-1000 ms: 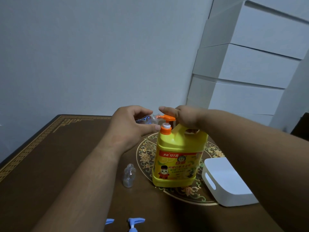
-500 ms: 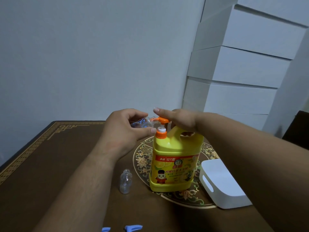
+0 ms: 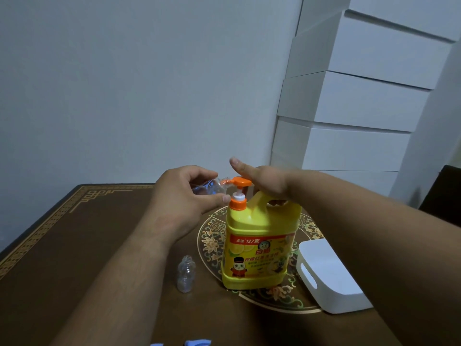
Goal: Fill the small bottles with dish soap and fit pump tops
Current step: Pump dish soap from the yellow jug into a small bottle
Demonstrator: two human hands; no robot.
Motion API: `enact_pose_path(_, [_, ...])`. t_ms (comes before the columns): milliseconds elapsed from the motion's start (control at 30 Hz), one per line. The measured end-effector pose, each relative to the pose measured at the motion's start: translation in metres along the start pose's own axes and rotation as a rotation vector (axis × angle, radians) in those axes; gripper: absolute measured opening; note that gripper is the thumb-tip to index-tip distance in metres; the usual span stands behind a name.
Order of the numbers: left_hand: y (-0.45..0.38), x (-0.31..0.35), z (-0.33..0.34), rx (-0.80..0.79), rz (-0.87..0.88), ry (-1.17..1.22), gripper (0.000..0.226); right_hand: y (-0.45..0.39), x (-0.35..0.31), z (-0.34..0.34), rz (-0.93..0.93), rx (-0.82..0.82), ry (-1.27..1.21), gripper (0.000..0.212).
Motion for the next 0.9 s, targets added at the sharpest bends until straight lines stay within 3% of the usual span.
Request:
enact_pose_path(100, [0.000,0.002,0.001,0.011,0.010,-0.026,0.056,-0.001,0.000,0.000,0.011,-0.012,-0.009,0.095])
enact_pose_path(233, [0.000,0.003,0.001,0.006,0.022,-0.063,0.056,-0.004,0.000,-0.001,-0.018,-0.006,-0.005,0.076])
enact_pose_path(367, [0.001,0.003,0.004,-0.008,0.032,-0.142,0.055,-0.004,-0.003,0.000,-0.043,-0.014,0.040,0.073])
enact_pose_path(733, [0.001,0.004,0.002,0.040,0.024,-0.062,0.058,-0.008,0.005,0.001,0.006,-0.062,-0.056,0.103])
enact_pose_path(900, [-0.001,0.003,0.002,0.033,0.023,-0.054,0.056,-0.017,0.016,0.003,-0.037,-0.222,-0.191,0.083])
Point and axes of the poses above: each hand's wrist, its own y-axis away from the middle knuckle, its own z-axis out of the palm, x = y × z, the point moved 6 cm from there along -y, towards the middle knuckle, and after that the axes turned 6 degrees about z, right-handed, at the moved point
